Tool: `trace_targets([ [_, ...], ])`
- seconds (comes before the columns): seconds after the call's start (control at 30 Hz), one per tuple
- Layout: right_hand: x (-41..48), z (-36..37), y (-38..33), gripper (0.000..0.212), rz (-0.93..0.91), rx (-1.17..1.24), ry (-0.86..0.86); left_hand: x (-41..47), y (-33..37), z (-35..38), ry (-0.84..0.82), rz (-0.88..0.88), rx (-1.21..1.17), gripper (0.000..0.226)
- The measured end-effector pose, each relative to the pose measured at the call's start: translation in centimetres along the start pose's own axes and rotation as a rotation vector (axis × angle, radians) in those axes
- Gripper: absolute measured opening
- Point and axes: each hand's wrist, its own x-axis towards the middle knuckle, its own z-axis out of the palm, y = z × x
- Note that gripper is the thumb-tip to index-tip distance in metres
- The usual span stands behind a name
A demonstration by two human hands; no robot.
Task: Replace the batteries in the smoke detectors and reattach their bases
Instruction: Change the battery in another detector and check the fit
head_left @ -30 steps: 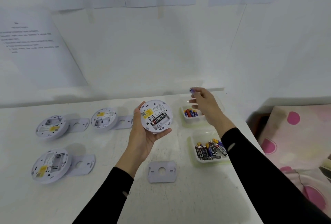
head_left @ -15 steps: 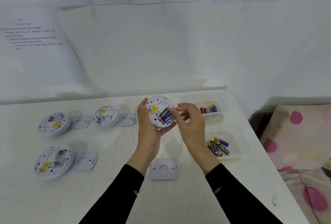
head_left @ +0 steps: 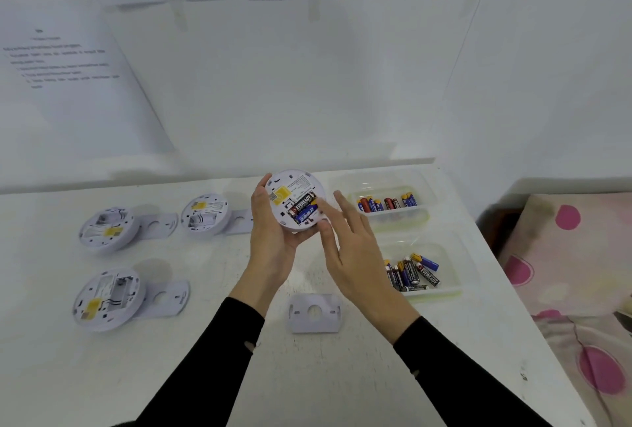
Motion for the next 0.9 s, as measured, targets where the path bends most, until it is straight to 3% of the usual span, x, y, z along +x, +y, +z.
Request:
trace_targets([
  [0.13, -3.8, -0.6, 0.2, 0.052, -0.031, 0.235, -0.257, 0.2, 1.3, -1.9, -0.001, -0.028, -0.016, 0.037],
  [0.23, -6.5, 0.1, 1.6, 0.067, -0.055, 0.119, -0.608, -0.2, 1.7, -3.5, 0.006, -0.055, -0.021, 0.037],
  [0.3, -7.5, 0.7, 2.8, 0.07, -0.065, 0.084, -0.656, -0.6, 1.7, -4.6, 0.015, -0.076, -0.021, 0.039],
  [0.53, -7.9, 1.4, 3.5, 0.058, -0.114, 0.136, -0.561, -2.4, 1.0, -7.4, 0.043, -0.143, 0.012, 0.05],
  [0.63, -7.2, 1.0, 2.3, 0.058, -0.041, 0.273, -0.417, -3.1, 1.0, -8.0, 0.055, -0.15, 0.01, 0.052],
  [0.77, -4.6, 0.2, -0.6, 0.06, -0.005, 0.394, -0.083, -3.8, 0.9, -7.6, 0.016, -0.138, 0.06, 0.06],
  [0.9, -2.0, -0.1, -3.0, 0.053, -0.139, 0.407, -0.036, -4.3, 0.7, -6.5, -0.061, -0.122, 0.12, 0.061],
])
